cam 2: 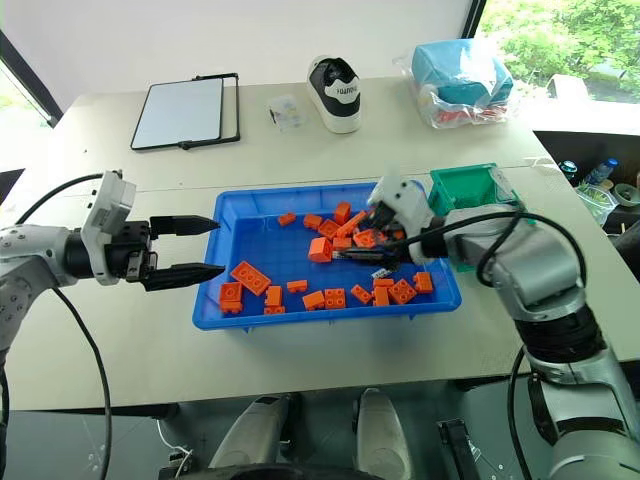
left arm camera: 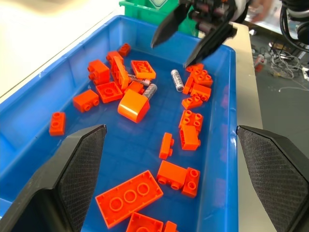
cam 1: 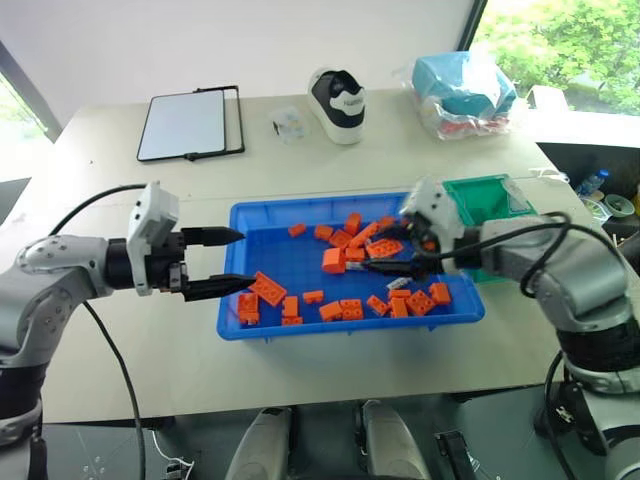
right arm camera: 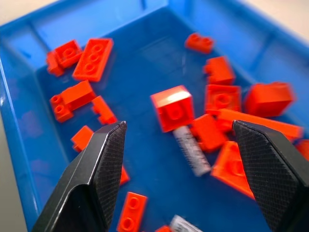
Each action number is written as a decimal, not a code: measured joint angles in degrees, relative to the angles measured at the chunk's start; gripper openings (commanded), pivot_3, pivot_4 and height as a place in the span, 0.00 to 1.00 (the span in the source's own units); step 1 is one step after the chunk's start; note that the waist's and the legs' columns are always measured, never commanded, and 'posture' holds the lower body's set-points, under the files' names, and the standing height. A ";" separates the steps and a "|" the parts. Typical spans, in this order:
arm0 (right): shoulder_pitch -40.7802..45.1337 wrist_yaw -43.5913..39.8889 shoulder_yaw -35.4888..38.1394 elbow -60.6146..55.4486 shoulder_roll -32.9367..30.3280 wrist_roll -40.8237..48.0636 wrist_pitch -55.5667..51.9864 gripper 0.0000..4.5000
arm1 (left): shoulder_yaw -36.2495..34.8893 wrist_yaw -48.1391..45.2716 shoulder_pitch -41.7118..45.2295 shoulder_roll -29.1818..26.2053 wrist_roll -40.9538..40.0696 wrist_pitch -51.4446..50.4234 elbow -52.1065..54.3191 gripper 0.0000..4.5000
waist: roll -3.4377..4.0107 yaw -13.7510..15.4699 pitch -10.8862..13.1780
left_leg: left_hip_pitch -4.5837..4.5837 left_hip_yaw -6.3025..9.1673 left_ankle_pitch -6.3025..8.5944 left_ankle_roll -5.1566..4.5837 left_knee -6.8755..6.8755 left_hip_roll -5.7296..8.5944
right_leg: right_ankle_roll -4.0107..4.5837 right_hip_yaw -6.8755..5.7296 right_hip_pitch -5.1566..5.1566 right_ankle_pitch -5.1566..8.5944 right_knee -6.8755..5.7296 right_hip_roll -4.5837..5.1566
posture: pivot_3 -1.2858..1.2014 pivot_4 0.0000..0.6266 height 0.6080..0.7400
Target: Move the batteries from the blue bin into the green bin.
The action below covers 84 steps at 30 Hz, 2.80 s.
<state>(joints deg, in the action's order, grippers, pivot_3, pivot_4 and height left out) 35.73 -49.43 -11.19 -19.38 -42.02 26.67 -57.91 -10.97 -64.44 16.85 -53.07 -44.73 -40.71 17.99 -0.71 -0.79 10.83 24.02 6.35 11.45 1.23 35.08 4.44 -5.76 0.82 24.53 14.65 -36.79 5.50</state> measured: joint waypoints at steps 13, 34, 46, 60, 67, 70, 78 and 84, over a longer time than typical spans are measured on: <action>-0.15 -1.38 -9.48 11.24 3.16 -7.25 6.51 0.80 | -2.64 2.50 -3.08 -0.52 -2.15 -1.58 3.46 1.00 | 0.00 0.02 0.00 | 0.00 0.01 0.00 0.00 0.02 0.01 | -0.05 -0.02 0.00 -0.04 -0.01 -0.02 | 0.52 0.24 0.93; 3.75 -2.93 -6.70 16.30 4.52 -9.46 7.36 0.80 | -3.30 2.62 -1.68 -0.58 -2.02 -1.22 2.86 1.00 | -0.01 -0.01 0.00 | -0.01 -0.01 0.00 0.00 0.04 0.01 | -0.06 -0.04 0.00 -0.05 -0.03 -0.04 | 0.52 0.24 0.93; 3.96 -3.94 -8.56 21.99 6.93 -14.57 13.80 0.68 | -3.25 2.47 -0.96 -0.56 -1.99 -1.14 2.70 1.00 | -0.03 -0.07 -0.02 | -0.10 -0.02 0.00 0.01 0.07 0.01 | -0.08 -0.03 -0.08 -0.06 -0.07 -0.06 | 0.52 0.24 0.93; -1.33 -4.86 -8.45 13.48 5.23 -14.41 10.00 0.09 | -3.16 2.80 -0.85 -0.28 -1.96 -1.02 2.44 1.00 | -0.03 0.00 -0.02 | -0.12 -0.01 0.00 0.01 0.07 0.02 | -0.08 -0.02 -0.06 -0.06 -0.14 -0.05 | 0.52 0.24 0.93; 3.73 0.67 8.87 7.28 1.63 -7.51 -3.32 0.09 | -2.22 2.48 -0.76 0.11 -1.87 -0.84 2.41 1.00 | -0.01 0.17 0.00 | -0.08 -0.02 0.00 0.01 0.09 0.03 | -0.06 -0.02 -0.04 -0.05 -0.13 -0.03 | 0.52 0.24 0.93; 4.30 3.94 15.88 8.04 -4.37 -8.05 -4.85 0.09 | -1.63 2.29 -0.82 0.15 -1.33 -0.27 2.09 1.00 | -0.02 0.60 -0.01 | -0.04 0.00 0.00 0.01 0.06 0.03 | 0.02 -0.05 -0.05 0.00 -0.04 -0.01 | 0.52 0.24 0.93; -3.80 8.74 21.51 14.91 -12.34 -10.85 -3.88 0.35 | 0.20 1.78 1.34 1.54 -0.79 0.21 0.53 1.00 | -0.01 -0.27 0.00 | -0.06 -0.19 0.02 -0.04 0.08 0.02 | 0.02 0.05 -0.05 -0.01 -0.04 0.01 | 0.52 0.24 0.93; -4.28 10.91 20.26 13.91 -12.13 -11.97 -0.38 0.78 | 1.13 0.87 4.04 1.89 -0.75 0.33 -0.61 1.00 | 0.02 -0.07 0.00 | -0.10 -0.20 0.02 -0.04 0.08 0.01 | -0.09 0.07 -0.05 -0.07 -0.10 -0.03 | 0.52 0.24 0.93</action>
<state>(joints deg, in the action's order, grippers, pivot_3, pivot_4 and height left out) 31.45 -38.52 9.07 -5.48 -54.15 14.70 -58.29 -9.83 -63.57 20.88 -51.18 -45.48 -40.38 17.38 -0.70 -0.87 10.84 23.92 6.15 11.47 1.19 35.16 4.45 -5.85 0.88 24.48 14.58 -36.90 5.47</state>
